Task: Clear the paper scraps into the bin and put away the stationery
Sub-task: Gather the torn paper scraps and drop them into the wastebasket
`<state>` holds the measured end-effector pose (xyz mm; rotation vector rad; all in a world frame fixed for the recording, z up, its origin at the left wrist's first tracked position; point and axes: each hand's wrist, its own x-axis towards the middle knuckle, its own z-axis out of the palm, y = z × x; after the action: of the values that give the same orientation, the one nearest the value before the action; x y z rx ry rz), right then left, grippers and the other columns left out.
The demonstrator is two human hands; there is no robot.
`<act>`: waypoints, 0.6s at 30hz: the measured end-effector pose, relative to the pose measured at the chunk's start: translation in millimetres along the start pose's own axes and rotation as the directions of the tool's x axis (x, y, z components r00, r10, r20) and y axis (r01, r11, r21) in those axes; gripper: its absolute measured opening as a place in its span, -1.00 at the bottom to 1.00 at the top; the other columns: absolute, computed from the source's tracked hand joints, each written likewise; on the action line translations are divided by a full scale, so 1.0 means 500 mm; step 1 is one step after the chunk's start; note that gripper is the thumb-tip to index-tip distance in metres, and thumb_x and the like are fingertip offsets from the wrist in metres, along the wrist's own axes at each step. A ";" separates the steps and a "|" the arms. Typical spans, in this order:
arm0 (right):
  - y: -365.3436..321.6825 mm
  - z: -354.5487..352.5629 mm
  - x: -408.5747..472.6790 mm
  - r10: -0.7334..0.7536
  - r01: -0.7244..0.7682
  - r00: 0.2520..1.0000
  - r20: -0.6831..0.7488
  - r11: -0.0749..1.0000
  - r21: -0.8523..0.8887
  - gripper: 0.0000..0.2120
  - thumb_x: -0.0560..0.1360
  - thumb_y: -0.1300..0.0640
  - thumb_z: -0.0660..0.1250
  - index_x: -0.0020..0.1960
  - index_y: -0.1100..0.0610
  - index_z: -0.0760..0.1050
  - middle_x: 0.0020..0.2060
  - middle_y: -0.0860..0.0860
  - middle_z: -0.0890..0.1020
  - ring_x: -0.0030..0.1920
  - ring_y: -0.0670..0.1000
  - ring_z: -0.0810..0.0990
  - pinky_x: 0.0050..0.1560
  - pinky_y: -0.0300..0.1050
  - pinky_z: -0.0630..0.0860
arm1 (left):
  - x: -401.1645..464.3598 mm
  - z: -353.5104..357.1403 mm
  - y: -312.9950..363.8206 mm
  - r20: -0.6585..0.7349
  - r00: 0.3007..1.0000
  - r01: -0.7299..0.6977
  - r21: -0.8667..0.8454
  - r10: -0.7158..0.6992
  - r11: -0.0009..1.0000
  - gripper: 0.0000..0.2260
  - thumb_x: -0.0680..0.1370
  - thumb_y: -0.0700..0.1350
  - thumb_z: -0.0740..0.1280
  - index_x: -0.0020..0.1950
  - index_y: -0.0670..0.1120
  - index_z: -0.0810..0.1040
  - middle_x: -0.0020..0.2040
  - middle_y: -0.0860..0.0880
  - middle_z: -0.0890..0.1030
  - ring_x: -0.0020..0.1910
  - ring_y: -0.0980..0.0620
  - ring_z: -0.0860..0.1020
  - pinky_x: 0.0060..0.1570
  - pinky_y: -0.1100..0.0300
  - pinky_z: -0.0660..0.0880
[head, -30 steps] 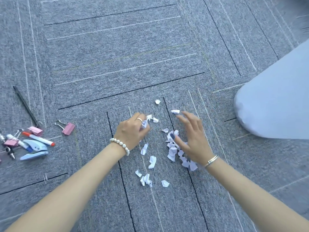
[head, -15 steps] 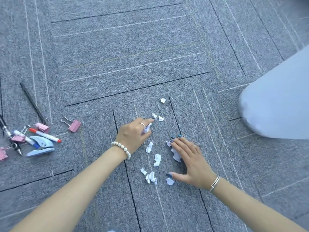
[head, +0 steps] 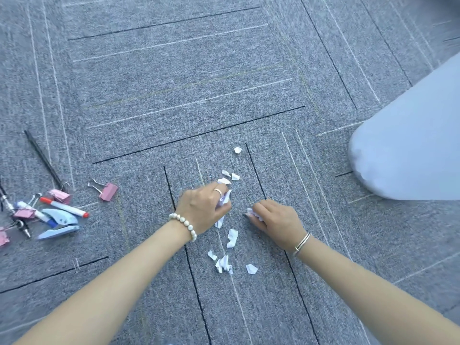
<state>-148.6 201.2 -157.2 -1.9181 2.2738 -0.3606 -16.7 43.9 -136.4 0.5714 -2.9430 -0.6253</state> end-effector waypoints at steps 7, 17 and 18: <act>0.021 -0.127 0.061 0.235 -0.257 0.930 0.283 0.966 0.041 -0.67 0.55 -0.06 -0.01 -0.24 0.12 0.33 -0.49 -0.10 0.31 -0.46 -0.03 0.38 -0.48 -0.24 0.35 | 0.078 -0.109 0.019 0.303 0.950 -0.134 0.200 0.068 0.971 -0.67 0.58 0.10 0.05 0.06 -0.10 0.45 -0.24 0.06 0.46 -0.38 0.14 0.44 -0.47 0.41 0.35; 0.031 -0.431 0.163 0.426 -0.424 0.905 0.016 0.895 0.141 -0.73 0.55 0.05 0.10 -0.29 0.14 0.26 -0.33 0.23 0.58 -0.36 0.15 0.43 -0.36 -0.10 0.19 | 0.218 -0.371 0.212 0.271 0.949 -0.239 0.280 0.162 0.930 -0.70 0.57 0.09 0.06 -0.05 -0.09 0.44 -0.20 0.02 0.52 -0.34 0.07 0.42 -0.36 0.26 0.31; 0.033 -0.456 0.164 0.433 -0.429 0.901 0.005 0.892 0.145 -0.73 0.55 0.05 0.10 -0.28 0.15 0.28 -0.32 0.24 0.59 -0.33 0.19 0.48 -0.35 -0.10 0.20 | 0.225 -0.392 0.231 0.261 0.950 -0.244 0.283 0.170 0.928 -0.70 0.58 0.08 0.06 -0.05 -0.10 0.44 -0.19 0.01 0.53 -0.33 0.07 0.42 -0.35 0.25 0.30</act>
<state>-238.6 143.3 60.9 -1.2951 2.5239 -0.4739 -130.7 25.7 89.6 0.2066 -3.2908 -0.2143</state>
